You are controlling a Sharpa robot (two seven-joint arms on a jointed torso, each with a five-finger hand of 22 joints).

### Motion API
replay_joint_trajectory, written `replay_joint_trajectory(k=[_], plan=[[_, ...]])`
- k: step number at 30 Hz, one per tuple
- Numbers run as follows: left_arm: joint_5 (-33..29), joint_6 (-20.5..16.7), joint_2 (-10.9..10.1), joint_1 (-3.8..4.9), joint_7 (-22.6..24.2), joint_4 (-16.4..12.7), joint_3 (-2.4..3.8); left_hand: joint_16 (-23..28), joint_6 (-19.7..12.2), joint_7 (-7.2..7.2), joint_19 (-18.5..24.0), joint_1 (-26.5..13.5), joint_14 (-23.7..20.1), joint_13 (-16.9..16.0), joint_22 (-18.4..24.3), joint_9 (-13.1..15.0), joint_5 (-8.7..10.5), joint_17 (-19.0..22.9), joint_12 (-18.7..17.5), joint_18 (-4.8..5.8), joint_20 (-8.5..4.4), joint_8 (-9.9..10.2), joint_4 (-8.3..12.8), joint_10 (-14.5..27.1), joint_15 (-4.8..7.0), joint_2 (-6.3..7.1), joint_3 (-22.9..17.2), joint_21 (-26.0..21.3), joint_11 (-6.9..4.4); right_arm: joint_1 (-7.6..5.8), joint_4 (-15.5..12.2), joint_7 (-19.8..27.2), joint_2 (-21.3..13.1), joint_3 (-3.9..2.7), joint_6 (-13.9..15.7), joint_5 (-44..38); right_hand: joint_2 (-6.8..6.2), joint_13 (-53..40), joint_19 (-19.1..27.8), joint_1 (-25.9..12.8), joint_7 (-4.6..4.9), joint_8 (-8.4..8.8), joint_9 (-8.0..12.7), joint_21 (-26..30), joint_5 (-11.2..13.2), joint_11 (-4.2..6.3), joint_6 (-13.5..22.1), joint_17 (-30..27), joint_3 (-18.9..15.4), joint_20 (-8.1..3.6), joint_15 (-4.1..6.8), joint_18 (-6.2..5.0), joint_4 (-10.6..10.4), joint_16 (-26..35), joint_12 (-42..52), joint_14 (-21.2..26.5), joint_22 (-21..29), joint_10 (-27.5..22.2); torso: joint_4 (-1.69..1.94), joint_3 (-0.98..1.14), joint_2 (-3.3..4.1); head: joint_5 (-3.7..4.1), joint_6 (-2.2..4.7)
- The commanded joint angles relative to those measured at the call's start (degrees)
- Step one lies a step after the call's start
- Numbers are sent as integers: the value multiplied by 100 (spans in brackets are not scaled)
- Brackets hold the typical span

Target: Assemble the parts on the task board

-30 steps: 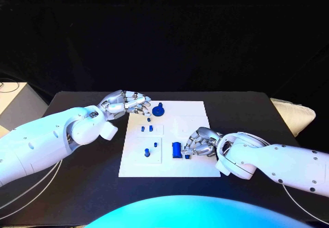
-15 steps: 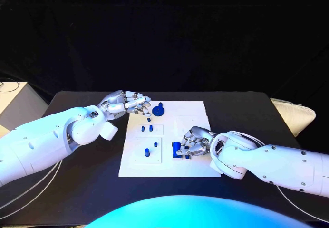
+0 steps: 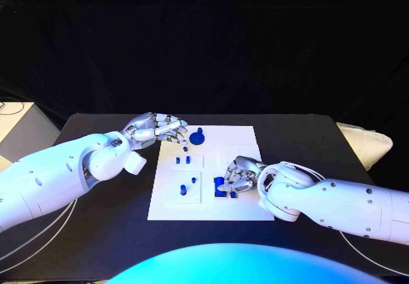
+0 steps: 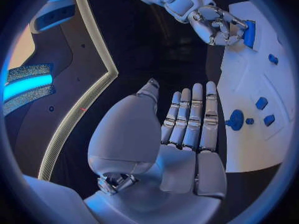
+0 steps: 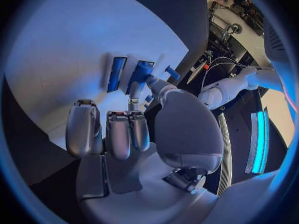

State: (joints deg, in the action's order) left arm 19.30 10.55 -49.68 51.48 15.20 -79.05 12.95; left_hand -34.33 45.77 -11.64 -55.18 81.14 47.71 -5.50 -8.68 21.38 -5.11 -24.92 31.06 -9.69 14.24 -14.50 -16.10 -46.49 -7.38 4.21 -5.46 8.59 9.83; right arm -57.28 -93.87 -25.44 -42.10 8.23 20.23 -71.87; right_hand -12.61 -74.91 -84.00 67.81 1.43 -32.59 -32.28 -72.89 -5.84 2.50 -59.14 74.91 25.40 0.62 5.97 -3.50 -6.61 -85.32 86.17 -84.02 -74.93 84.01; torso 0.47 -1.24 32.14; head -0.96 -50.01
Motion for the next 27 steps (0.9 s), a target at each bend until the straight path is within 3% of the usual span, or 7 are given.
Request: replay_joint_trajectory(k=[1,9,17,21,27], plan=[[-3,73,-1,0,55,-14,3,20,10,-124,-49,27,24,-10,10,-10,28,-10,-36,-80,-1,-37,-4,17,-23,-45,36,-24,22,38,116,-408,-6,30,149,-407,69,-1312,-326,111,-37,-18,-6,-26,0,36,-16,803,44,-54,24,52,3,-23,27,-453,-809,442,-5,1,3,8,1],[-3,93,-3,0,33,-23,3,20,10,-124,-49,27,24,-10,10,-10,28,-10,-36,-80,-1,-37,-4,17,-23,-45,36,-24,22,42,121,-306,-7,29,254,-368,90,-1315,-327,94,-34,-23,-7,-28,2,35,-21,803,69,-56,26,53,-14,-23,33,-452,-811,444,-7,3,-2,5,1],[-3,92,-2,1,30,-21,3,20,10,-124,-49,27,24,-10,10,-10,28,-10,-36,-80,-1,-37,-4,17,-23,-45,36,-24,22,43,34,28,-94,29,353,-71,21,-1296,-318,25,-22,-25,-8,32,7,27,-7,773,47,-58,22,43,-41,-3,-4,-446,-790,428,-9,7,-4,-2,1],[-3,89,-3,1,32,-19,3,20,10,-124,-49,27,24,-10,10,-10,28,-10,-36,-80,-1,-37,-4,17,-23,-45,36,-24,22,43,-2,383,-153,29,620,451,-38,-1236,-298,-56,-1,-19,-7,136,13,10,29,717,0,-54,11,27,-86,35,-116,-432,-751,376,-11,7,-4,1,1],[-7,68,8,0,56,9,3,20,10,-124,-49,27,24,-10,10,-10,28,-10,-36,-80,-1,-37,-4,17,-23,-45,36,-24,22,34,-43,1267,-299,22,1189,1393,-40,-1131,-247,-91,36,12,4,383,35,-22,112,584,-21,-40,-12,-12,-128,129,-314,-398,-654,280,-14,8,-10,2,1]])
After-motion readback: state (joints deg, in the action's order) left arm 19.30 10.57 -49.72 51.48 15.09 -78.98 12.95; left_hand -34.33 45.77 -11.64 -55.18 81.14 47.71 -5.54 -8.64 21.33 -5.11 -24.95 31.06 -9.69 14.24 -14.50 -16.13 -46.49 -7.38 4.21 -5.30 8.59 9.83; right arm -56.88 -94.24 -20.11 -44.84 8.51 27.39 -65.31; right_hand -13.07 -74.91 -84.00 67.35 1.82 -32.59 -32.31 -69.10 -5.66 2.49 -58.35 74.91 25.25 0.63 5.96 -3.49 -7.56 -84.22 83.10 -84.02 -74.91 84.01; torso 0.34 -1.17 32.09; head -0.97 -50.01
